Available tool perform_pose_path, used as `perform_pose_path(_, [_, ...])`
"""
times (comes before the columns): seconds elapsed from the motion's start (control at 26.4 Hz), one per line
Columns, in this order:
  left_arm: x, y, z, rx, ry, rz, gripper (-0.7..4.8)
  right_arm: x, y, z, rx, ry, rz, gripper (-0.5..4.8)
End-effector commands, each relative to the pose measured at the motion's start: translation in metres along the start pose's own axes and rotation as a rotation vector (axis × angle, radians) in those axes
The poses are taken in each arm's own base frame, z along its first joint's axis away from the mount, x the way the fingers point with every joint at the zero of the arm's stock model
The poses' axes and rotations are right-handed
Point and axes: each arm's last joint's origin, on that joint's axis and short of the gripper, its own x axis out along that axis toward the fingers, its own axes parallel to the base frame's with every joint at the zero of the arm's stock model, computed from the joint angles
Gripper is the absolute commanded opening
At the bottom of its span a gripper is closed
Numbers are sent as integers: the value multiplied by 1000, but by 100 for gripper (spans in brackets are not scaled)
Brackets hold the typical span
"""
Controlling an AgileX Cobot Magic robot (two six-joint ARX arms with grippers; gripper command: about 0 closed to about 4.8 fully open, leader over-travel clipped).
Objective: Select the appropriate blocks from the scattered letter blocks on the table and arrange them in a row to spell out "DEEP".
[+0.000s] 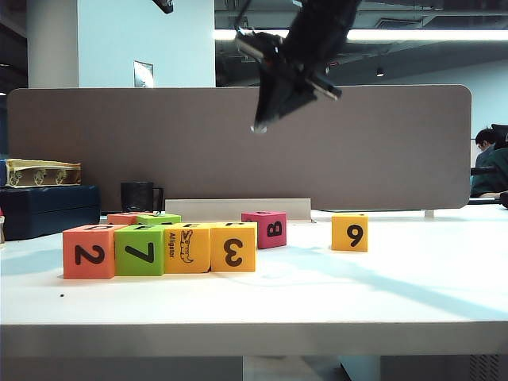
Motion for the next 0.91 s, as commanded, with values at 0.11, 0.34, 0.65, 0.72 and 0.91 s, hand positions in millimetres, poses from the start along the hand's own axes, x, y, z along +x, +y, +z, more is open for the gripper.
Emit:
perform_pose_path(0.11, [1,9,-3,9,20,23,-6,-28,20,12,-25,-1,24,-5])
perform_pose_path(0.34, [18,21,-11,-31,93,26,-6,-60,35,21,-39,-11,29,-5])
perform_pose_path(0.65, [41,22,-26,-43,202,-44,-6,-101,47,23,-37,5,31,-5])
perform_pose_path(0.72, [39,20,-33,-48,218,-77,-6,-108,50,20,-30,39,33,-5])
perform_pose_path(0.91, [23,18,-42,-48,210,-83,-6,-112,55,19,-36,31,90,-5])
